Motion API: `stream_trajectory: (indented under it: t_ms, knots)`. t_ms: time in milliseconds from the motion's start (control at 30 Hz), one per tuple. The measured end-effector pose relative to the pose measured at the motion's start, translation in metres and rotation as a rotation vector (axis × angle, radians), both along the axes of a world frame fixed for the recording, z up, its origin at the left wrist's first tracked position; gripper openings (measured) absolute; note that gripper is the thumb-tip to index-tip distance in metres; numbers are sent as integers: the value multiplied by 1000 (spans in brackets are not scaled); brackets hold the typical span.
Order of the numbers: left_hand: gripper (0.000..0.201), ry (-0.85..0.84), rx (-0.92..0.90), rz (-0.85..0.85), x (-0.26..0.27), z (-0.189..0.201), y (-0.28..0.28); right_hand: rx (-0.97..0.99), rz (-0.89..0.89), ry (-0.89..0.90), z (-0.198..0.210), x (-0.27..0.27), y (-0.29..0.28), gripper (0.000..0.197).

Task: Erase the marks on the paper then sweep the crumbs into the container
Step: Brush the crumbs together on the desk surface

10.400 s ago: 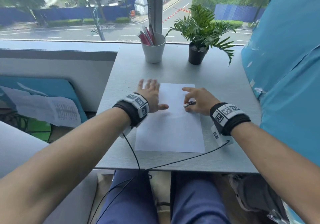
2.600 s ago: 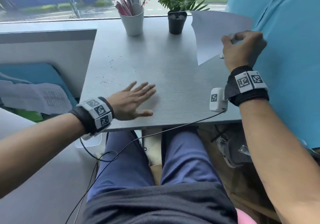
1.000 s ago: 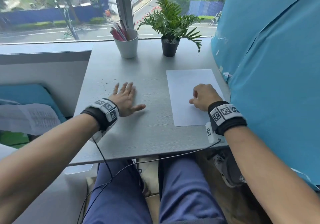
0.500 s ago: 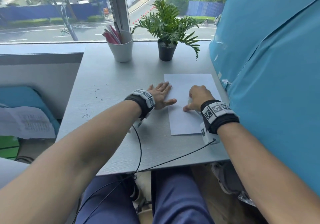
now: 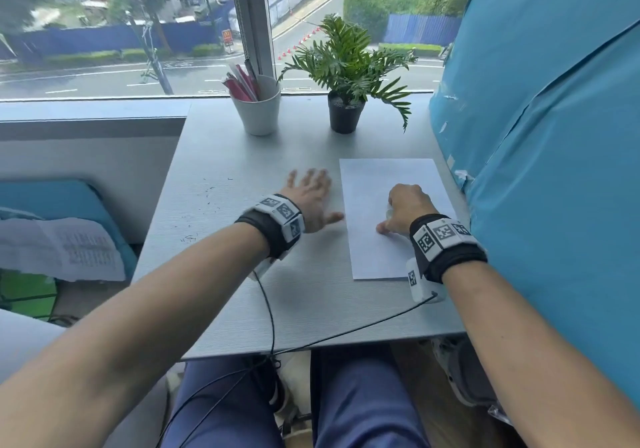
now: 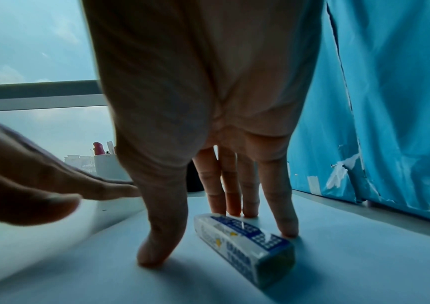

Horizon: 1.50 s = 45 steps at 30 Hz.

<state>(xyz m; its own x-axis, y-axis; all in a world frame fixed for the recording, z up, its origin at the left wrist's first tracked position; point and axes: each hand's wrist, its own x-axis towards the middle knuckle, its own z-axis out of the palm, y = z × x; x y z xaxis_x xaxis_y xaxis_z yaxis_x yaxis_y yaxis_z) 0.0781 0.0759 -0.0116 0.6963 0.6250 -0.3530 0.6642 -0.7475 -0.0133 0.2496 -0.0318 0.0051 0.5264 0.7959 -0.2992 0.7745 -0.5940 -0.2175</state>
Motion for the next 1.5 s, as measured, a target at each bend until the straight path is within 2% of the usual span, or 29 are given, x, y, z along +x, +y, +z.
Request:
stream_trajectory:
  t_ms: [67,167,300,500,600,733,833,933,1033,1167,1233,1300,1400,1500]
  knots:
    - [86,-34,-124,-130,25,-6,-11,-1,-3,-12,-1,1,0,60]
    - [84,-58,-229,-91,33,-20,-8,-4,14,-24,-1,3,0,61]
    - [83,-51,-217,69,-17,-23,20,-25,19,-25,0,4,2,56]
    - [95,136,-43,285,-103,-4,48,-51,56,-35,2,3,2,54]
    - [99,75,-20,320,-115,7,65,-92,97,-85,5,1,4,52]
    - [91,-83,-79,296,-114,14,105,-216,142,-140,21,-5,13,52]
    - [85,-97,-157,211,-107,16,134,-114,207,-248,41,-20,38,45]
    - [80,-48,-198,169,-97,12,154,19,379,-216,45,-43,84,61]
    - [81,16,-203,111,-96,1,161,-27,574,-108,29,-73,132,75]
    - [89,32,-229,-91,-128,-8,141,-159,551,-86,-11,-84,184,109]
    - [87,30,-265,-188,-152,-4,128,-229,528,-104,-25,-88,191,121]
    - [84,-28,-296,-229,-177,3,119,-264,592,-98,-31,-106,184,130]
    - [84,-200,-269,-180,-209,10,115,-279,826,-33,-29,-140,163,129]
    - [86,-308,-199,-92,-235,13,113,-248,1018,88,-14,-152,156,112]
